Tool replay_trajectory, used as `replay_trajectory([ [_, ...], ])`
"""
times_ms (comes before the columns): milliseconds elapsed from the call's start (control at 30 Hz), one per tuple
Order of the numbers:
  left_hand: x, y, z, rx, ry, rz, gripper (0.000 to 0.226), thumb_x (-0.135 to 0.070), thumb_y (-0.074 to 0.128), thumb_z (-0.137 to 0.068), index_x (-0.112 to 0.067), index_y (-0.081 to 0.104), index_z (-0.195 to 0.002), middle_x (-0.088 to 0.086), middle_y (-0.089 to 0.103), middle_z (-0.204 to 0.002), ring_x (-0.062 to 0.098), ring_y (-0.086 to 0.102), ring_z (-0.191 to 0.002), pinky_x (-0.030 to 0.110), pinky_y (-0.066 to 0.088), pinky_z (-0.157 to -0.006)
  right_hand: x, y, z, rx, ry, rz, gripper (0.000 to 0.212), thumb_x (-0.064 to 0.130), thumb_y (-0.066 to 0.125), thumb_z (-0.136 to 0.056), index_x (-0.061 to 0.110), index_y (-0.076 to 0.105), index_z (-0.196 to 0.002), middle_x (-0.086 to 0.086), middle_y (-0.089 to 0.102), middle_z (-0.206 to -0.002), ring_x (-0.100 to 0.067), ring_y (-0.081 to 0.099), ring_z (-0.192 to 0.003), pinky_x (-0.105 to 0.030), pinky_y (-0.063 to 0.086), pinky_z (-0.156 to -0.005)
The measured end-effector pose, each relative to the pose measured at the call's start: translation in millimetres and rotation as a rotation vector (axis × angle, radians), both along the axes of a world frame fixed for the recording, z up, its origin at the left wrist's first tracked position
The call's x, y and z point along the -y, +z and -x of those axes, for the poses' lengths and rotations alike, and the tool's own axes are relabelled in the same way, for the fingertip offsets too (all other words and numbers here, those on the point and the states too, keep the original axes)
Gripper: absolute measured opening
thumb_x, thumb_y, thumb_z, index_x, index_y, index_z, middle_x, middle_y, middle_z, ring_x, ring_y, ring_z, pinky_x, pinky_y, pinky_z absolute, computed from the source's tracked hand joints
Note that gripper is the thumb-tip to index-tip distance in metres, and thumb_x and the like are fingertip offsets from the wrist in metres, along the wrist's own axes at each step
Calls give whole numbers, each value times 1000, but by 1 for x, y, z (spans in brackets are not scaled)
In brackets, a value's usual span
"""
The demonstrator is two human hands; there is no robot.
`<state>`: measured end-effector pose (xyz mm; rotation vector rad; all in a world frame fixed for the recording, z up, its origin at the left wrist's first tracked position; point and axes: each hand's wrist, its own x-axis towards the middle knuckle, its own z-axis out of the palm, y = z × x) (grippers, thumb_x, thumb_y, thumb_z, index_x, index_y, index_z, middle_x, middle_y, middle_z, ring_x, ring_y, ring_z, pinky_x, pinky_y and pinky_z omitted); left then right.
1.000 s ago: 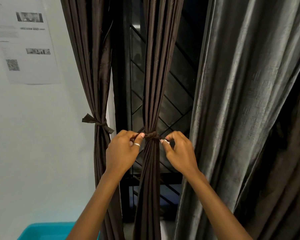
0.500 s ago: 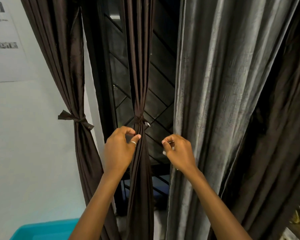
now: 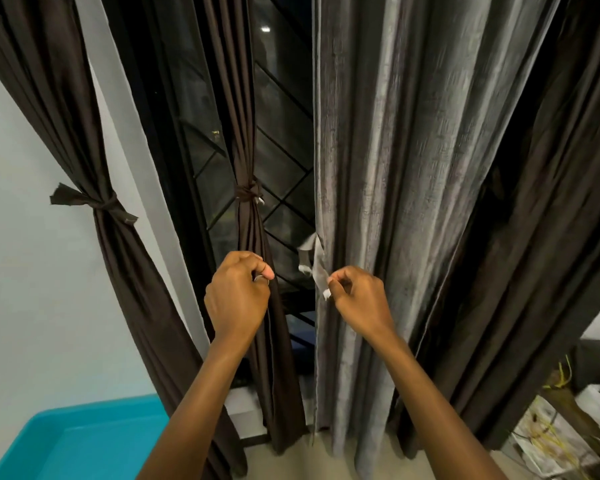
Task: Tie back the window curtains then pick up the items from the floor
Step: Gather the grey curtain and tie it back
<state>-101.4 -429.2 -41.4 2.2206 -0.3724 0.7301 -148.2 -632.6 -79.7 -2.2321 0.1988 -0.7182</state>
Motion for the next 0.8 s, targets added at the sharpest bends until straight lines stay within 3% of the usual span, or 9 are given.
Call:
replay_trajectory([
  [167,3,-11,-14,-22,-31,-1,39,7,66,-78,-30,74,-69,-15,67,-106,6,64,-89,32,57,-68,0,-7,-14,14,-36,-24,9,22,65,-97,18,71,-91,9,68,-87,-4,65,-77,-24,57,-70],
  [333,6,-17,-39,-71,-62,44,35,4,65,-80,-29,73,-72,-17,66,-106,1,59,-81,19,46,-64,0,-7,-48,-11,-80,38,13,24,63,-98,15,71,-103,2,69,-103,-4,64,-86,-14,51,-74],
  [433,8,-25,-57,-54,-75,99,36,7,63,-79,-27,70,-71,-14,67,-101,2,61,-82,13,43,-64,2,4,-75,-25,-131,61,22,29,64,-99,9,67,-106,-5,67,-106,-15,64,-94,-28,56,-81],
  [600,12,-40,-84,-107,-124,171,38,11,61,-76,-26,62,-68,-10,70,-98,8,67,-89,26,55,-75,-1,21,-121,-112,-235,92,45,46,68,-94,8,60,-117,-10,66,-117,-27,64,-106,-38,54,-85],
  [667,15,-45,-90,-153,-170,203,37,9,63,-78,-27,61,-69,-12,70,-96,5,68,-89,25,56,-77,-3,20,-134,-154,-267,100,36,41,67,-94,12,61,-114,-9,69,-111,-29,66,-104,-40,55,-84],
  [733,21,-49,-92,-197,-204,255,29,0,67,-82,-28,65,-79,-15,71,-92,2,68,-81,28,58,-73,-4,13,-141,-137,-264,128,19,32,65,-96,14,60,-94,-7,70,-89,-30,68,-90,-39,54,-73],
  [800,28,-51,-90,-198,-234,282,18,-14,70,-88,-31,69,-93,-16,71,-87,1,66,-68,31,58,-68,-5,4,-142,-101,-255,144,22,25,65,-97,15,54,-80,-3,63,-72,-28,66,-76,-33,46,-63],
])
